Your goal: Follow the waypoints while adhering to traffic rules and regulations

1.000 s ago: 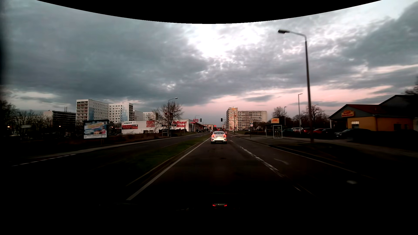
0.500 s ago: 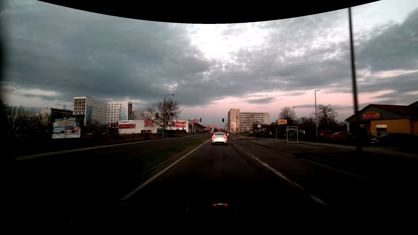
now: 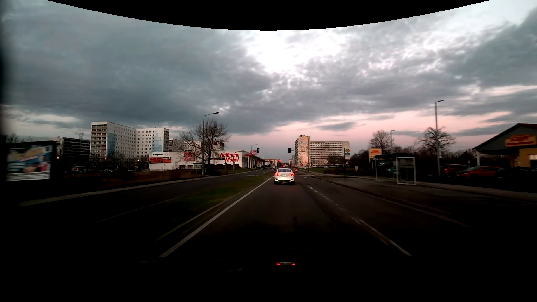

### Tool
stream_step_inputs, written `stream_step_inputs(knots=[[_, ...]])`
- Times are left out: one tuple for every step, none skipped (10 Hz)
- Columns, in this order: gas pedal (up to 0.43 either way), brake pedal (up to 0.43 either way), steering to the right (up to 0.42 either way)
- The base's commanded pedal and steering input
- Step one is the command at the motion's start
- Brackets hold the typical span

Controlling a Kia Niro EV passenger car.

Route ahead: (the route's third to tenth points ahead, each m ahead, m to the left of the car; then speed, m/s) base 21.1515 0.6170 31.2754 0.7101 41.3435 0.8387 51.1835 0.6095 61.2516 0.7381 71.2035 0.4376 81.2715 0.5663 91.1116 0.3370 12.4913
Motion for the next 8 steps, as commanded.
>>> stream_step_inputs(knots=[[0.047, 0.0, 0.0], [0.059, 0.0, 0.0], [0.067, 0.0, 0.0], [0.067, 0.0, 0.001], [0.067, 0.0, 0.001], [0.067, 0.0, 0.0], [0.067, 0.0, 0.0], [0.067, 0.0, 0.001]])
